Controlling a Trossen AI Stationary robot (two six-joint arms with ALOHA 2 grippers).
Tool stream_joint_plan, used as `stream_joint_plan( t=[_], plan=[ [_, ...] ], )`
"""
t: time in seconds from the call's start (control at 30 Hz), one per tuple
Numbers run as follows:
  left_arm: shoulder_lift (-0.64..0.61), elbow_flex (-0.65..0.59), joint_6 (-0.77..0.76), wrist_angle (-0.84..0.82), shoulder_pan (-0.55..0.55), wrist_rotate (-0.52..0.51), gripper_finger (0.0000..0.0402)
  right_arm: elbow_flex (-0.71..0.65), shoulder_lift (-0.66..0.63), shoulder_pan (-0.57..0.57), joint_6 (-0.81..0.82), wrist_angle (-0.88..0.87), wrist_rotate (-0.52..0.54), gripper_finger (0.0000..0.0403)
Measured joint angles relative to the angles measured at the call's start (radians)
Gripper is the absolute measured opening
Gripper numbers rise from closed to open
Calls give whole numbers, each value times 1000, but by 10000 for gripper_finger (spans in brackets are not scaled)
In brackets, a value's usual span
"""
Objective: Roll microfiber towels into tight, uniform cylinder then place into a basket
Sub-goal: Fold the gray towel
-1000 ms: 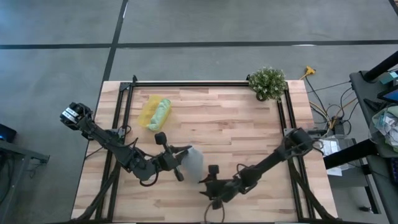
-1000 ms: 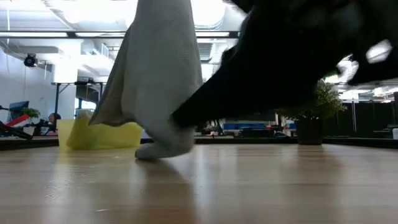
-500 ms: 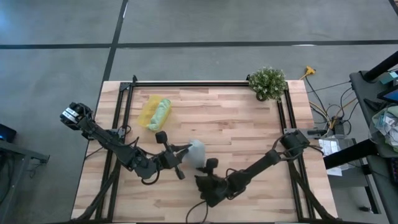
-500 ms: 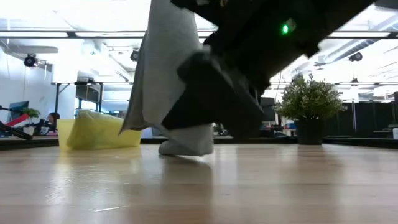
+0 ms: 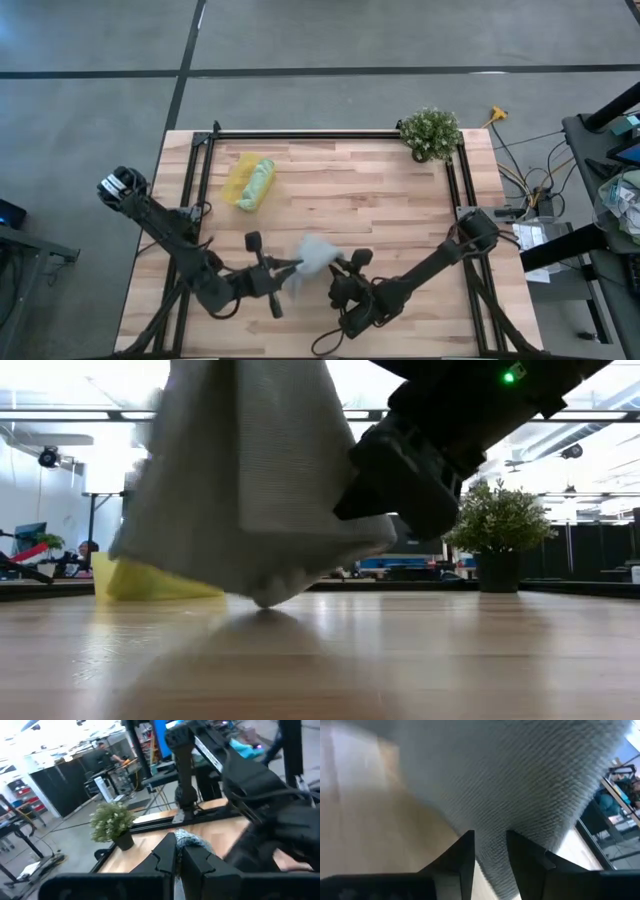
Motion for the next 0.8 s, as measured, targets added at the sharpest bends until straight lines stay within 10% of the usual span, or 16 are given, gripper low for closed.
stream_joint_plan(
  t=[0.2, 0.47, 0.8],
  plan=[
    [-17, 5, -151, -221, 14, 24, 0, 0, -21, 10, 23, -36, 0, 90],
    [-49, 40, -724, -821, 143, 332, 0, -1, -24, 26, 21, -73, -2, 71],
    [-45, -12, -830, -860, 314, 398, 0, -1, -24, 53, 11, -95, -111, 102]
  ],
)
